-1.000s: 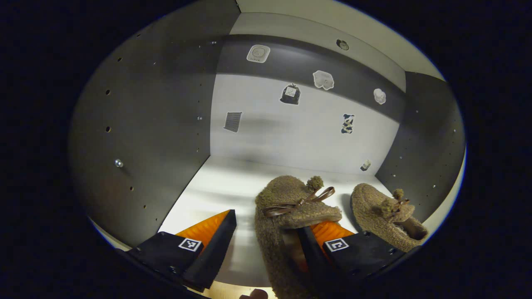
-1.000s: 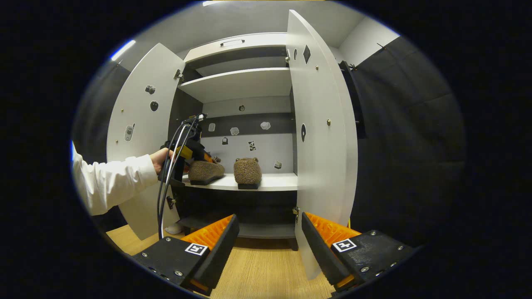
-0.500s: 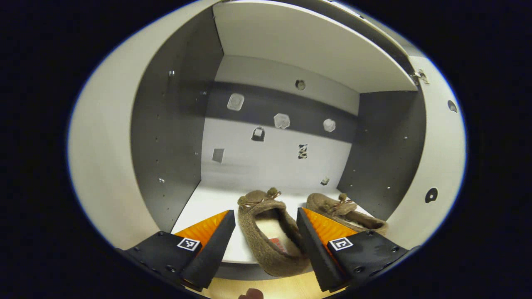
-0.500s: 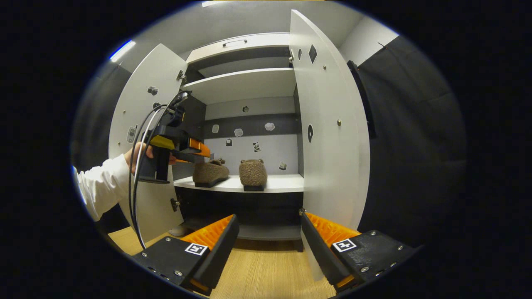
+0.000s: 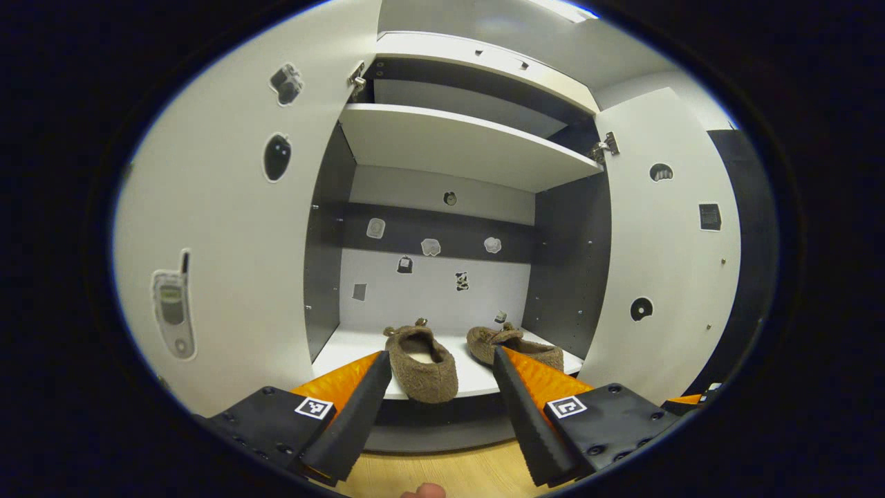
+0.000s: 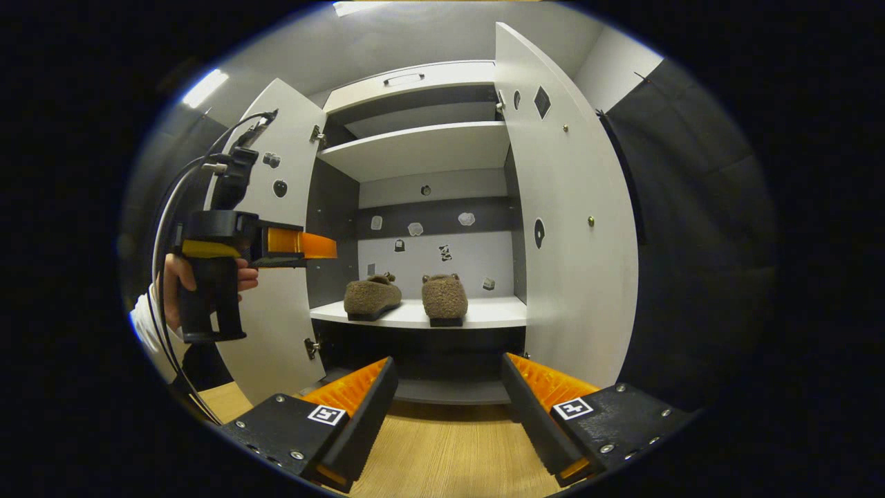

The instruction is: Grab one shoe with the right hand and put it into the shoe cabinet, grab the other shoe with the left hand and put it into the shoe cabinet; then close the right door with the right hand and the left door with the left hand.

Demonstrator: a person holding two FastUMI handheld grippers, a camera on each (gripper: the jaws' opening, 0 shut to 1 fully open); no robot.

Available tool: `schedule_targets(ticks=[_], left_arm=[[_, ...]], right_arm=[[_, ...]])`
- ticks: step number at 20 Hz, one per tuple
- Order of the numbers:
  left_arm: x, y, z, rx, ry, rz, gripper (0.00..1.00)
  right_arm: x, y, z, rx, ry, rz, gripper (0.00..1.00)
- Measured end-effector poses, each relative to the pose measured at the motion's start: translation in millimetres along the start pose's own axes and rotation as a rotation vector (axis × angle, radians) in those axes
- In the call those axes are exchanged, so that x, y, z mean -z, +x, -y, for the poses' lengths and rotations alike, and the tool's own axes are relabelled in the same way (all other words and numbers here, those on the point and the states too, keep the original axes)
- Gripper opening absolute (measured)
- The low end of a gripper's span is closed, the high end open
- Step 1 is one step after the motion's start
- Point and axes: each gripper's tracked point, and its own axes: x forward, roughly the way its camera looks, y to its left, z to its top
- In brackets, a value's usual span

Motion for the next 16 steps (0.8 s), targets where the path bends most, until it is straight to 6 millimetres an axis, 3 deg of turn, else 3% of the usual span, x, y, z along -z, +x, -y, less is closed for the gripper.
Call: schedule_targets(ticks=[2, 5, 9, 16], left_arm=[[16, -25, 1, -0.027, 0.001, -0.002, 0.99], [37, -53, 1, -0.052, -0.029, 0.009, 0.94], [68, -87, 0, -0.08, -0.065, 0.006, 0.94], [101, -122, -19, -0.173, -0.058, 0.005, 0.97]], right_arm=[[-3, -2, -5, -0.009, -0.001, 0.011, 0.93], [-3, -2, -11, -0.021, 0.002, 0.017, 0.93], [-3, -4, -19, -0.033, 0.011, 0.024, 0.93], [1, -10, -19, -0.024, 0.01, 0.03, 0.94]])
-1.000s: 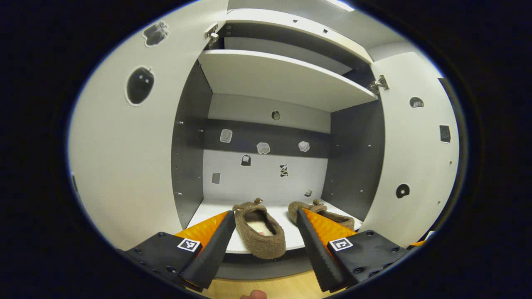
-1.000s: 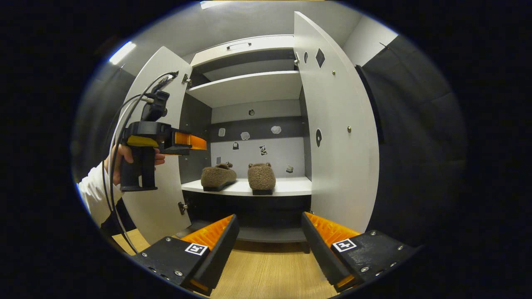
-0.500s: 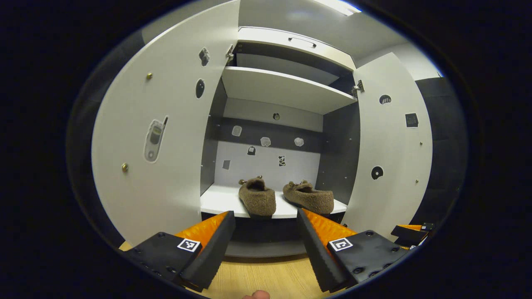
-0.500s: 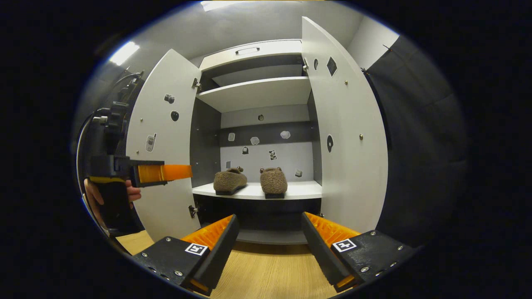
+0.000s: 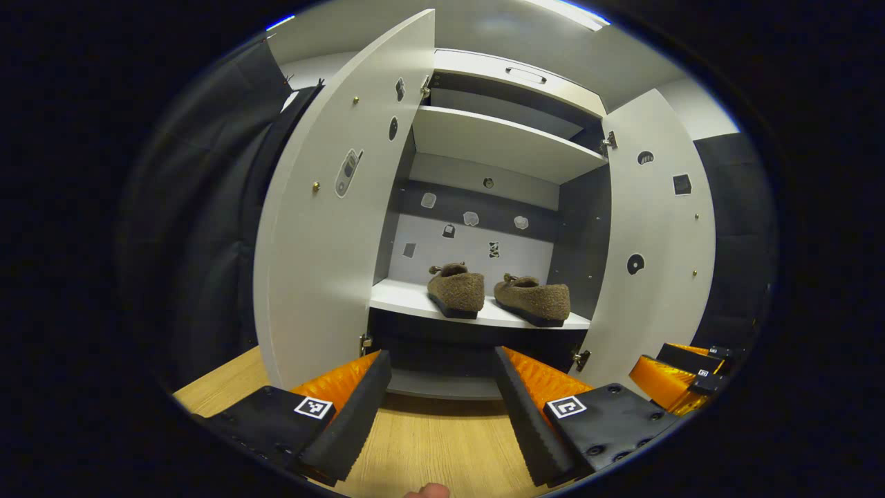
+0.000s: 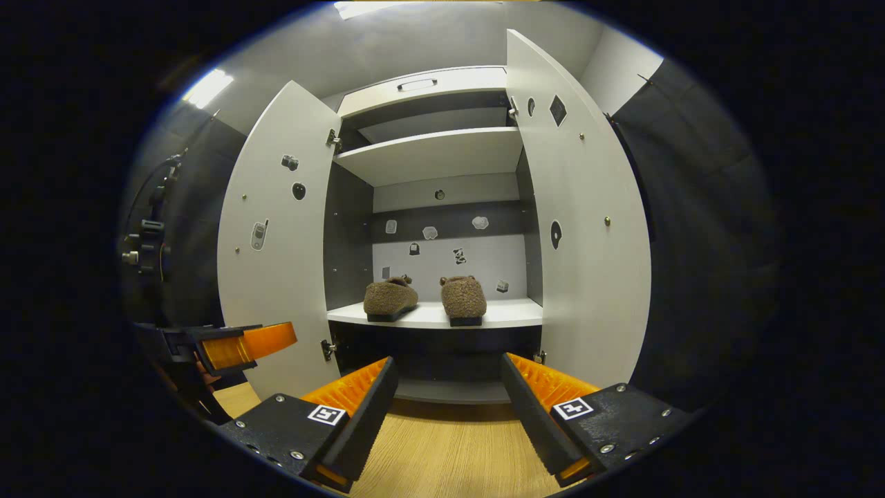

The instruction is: Grab one shoe with the right hand and put it into the shoe cabinet, grab the other shoe with the left hand and put it into the shoe cabinet; then close the right door with the right hand and the left door with the left hand.

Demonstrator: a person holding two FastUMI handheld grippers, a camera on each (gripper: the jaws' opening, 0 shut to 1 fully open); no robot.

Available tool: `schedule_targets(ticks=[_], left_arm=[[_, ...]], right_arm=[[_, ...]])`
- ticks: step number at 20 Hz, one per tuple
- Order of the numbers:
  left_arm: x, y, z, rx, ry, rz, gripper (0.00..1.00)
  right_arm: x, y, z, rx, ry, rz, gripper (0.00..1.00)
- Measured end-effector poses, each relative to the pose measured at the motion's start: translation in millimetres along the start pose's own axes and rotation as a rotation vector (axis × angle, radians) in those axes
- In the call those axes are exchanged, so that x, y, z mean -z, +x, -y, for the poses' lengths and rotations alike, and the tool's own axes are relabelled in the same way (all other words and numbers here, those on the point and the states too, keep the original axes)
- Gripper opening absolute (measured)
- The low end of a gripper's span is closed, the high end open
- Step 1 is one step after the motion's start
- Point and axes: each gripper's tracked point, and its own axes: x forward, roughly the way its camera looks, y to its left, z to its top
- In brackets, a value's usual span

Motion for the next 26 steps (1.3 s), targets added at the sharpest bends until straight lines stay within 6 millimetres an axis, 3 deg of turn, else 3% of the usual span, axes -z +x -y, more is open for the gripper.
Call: schedule_targets(ticks=[1, 3, 10, 14, 17, 22, 24, 25, 26], left_arm=[[3, -3, 0, -0.003, 0.006, -0.004, 0.94], [8, -7, -5, -0.015, 0.001, -0.007, 0.97], [9, -12, -11, -0.033, 0.037, 0.016, 0.97], [10, -13, -14, -0.036, 0.033, 0.018, 0.97], [10, -14, -18, -0.048, 0.032, 0.02, 0.97], [10, -15, -24, -0.066, 0.028, 0.019, 0.96], [8, -15, -27, -0.075, 0.022, 0.024, 0.97], [8, -15, -28, -0.078, 0.016, 0.024, 0.97], [8, -16, -29, -0.08, 0.01, 0.024, 0.97]], right_arm=[[-7, -2, 6, 0.014, 0.004, 0.024, 0.93], [-24, -7, 30, 0.057, 0.006, 0.054, 0.93], [-109, -37, 173, 0.348, -0.067, 0.135, 0.94], [-145, -45, 225, 0.446, -0.026, 0.158, 0.93], [-157, -32, 244, 0.45, -0.014, 0.167, 0.93], [-165, -4, 243, 0.416, -0.044, 0.17, 0.93], [-167, -5, 242, 0.417, -0.064, 0.183, 0.92], [-167, -5, 241, 0.418, -0.071, 0.183, 1.0], [-168, -5, 241, 0.419, -0.082, 0.185, 1.0]])
